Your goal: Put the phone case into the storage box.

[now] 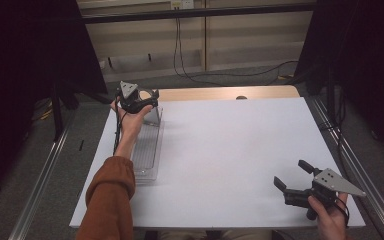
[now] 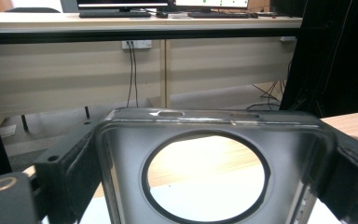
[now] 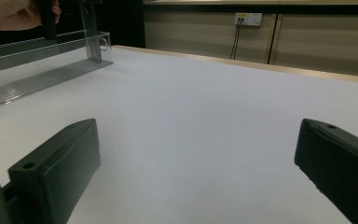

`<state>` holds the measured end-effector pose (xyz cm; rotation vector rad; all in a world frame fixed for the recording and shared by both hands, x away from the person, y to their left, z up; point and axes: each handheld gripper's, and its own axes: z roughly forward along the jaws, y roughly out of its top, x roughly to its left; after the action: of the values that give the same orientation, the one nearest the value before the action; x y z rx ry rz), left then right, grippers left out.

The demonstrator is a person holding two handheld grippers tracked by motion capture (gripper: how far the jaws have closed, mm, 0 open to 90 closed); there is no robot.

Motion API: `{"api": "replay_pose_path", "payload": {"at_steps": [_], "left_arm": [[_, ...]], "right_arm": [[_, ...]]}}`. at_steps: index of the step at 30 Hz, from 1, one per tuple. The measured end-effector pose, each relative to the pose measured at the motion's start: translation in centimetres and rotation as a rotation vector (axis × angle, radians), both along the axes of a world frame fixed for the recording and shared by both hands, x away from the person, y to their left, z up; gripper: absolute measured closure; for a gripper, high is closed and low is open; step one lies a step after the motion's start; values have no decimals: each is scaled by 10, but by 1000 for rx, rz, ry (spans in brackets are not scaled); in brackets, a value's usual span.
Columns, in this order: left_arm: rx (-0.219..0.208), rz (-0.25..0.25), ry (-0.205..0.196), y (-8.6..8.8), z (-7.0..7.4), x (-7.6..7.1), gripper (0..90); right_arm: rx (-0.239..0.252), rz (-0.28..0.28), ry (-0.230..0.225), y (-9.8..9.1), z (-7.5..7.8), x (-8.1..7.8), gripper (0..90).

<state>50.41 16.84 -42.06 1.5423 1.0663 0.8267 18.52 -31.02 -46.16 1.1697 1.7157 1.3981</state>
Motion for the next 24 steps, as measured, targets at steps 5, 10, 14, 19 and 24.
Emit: {"api": "replay_pose_path", "payload": {"at_steps": [5, 10, 14, 19, 24], "left_arm": [[-9, 2, -3, -1, 0, 3, 59], [8, 15, 1, -2, 1, 6, 59], [2, 9, -4, -3, 1, 8, 59], [19, 12, -5, -5, 1, 10, 59], [28, 16, -2, -4, 3, 14, 64]], "right_arm": [[0, 1, -1, 0, 0, 0, 0], [-5, 6, -2, 0, 0, 0, 0], [-4, 7, 0, -1, 0, 0, 0], [-3, 10, 0, -1, 0, 0, 0], [-5, 18, 0, 0, -1, 0, 0]]}}
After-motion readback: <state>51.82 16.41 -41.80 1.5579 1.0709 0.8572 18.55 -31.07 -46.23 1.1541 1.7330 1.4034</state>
